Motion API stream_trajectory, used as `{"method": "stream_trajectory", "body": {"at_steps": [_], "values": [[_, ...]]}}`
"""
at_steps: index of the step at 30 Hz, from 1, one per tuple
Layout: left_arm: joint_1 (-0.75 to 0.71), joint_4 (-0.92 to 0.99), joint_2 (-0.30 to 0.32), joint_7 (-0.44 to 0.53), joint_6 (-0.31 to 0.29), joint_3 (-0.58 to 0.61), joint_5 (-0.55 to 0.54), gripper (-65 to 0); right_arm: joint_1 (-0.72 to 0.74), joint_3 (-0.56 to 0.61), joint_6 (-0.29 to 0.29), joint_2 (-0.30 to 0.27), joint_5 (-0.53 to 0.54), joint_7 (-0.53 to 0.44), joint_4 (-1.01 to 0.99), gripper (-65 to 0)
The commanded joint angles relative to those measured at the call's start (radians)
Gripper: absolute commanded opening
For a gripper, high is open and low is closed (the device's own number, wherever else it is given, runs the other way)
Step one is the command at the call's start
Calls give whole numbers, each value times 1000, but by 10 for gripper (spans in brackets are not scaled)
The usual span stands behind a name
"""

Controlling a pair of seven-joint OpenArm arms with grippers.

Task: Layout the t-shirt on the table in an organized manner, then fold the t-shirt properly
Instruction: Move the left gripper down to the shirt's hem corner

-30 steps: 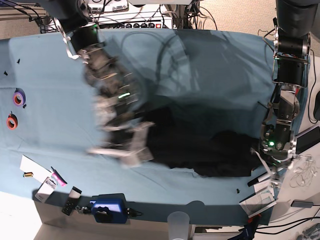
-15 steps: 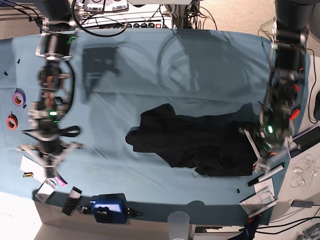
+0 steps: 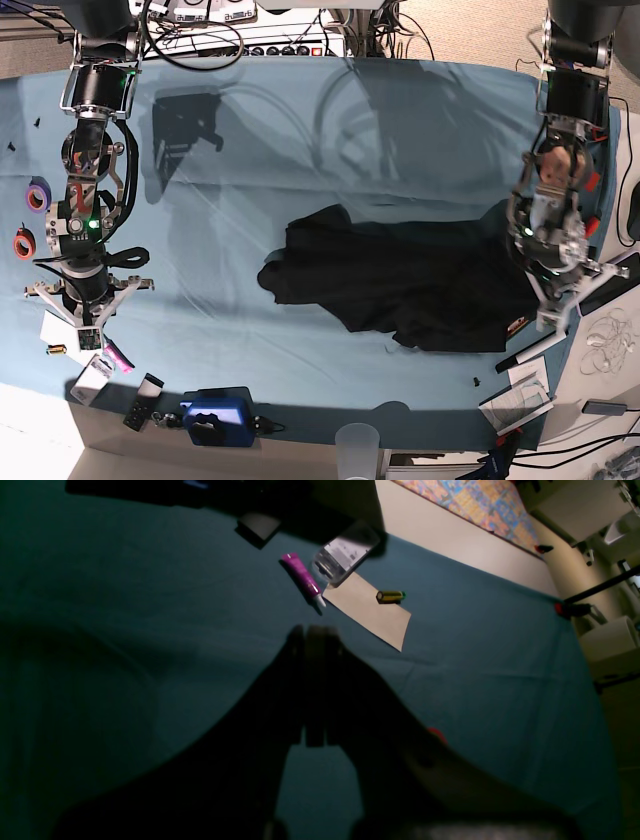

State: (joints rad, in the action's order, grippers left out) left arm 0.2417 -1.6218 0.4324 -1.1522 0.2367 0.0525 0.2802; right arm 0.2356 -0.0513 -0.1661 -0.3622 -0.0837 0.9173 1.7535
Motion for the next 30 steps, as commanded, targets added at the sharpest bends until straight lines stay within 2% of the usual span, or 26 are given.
{"method": "stream_trajectory", "body": {"at_steps": [1, 2, 3, 5, 7, 13, 16, 20, 24, 25, 28, 30], "values": [[24, -15, 14, 8, 15, -11, 32, -650, 24, -5, 5, -14, -10, -12, 16, -650], [24, -15, 14, 8, 31, -11, 42, -650, 24, -5, 0, -14, -10, -4, 16, -650], [24, -15, 14, 7, 42, -11, 47, -612, 24, -5, -12, -14, -9, 4, 16, -650], [25, -16, 14, 7, 56, -11, 45, -484, 24, -5, -41, -14, -5, 16, 16, -650], [26, -16, 15, 0, 55, -11, 23, -401, 24, -5, -47, -14, 18, 20, 16, -650], [27, -83, 14, -36, 52, -12, -7, -396, 24, -5, -47, -14, 42, 26, 16, -650], [13, -182, 14, -21, 47, -12, -117, -396, 24, -5, -47, -15, 39, 26, 16, -650], [-65, -327, 8, 34, -89, -12, -328, -396, 24, -5, -47, -15, 31, 30, 16, -650], [-177, -433, -32, 54, -174, -12, -417, -396, 24, -5, -48, -14, 31, 53, 16, -650], [-203, -449, -40, 55, -183, -12, -420, -396, 24, -5, -49, -14, 32, 55, 16, -627], [-265, -460, -50, 77, -182, -12, -393, -396, 13, -5, -54, -14, 32, 52, 16, -463], [-283, -456, -50, 76, -182, -12, -381, -396, -3, -5, -53, -14, 45, 49, 16, -423]]}}
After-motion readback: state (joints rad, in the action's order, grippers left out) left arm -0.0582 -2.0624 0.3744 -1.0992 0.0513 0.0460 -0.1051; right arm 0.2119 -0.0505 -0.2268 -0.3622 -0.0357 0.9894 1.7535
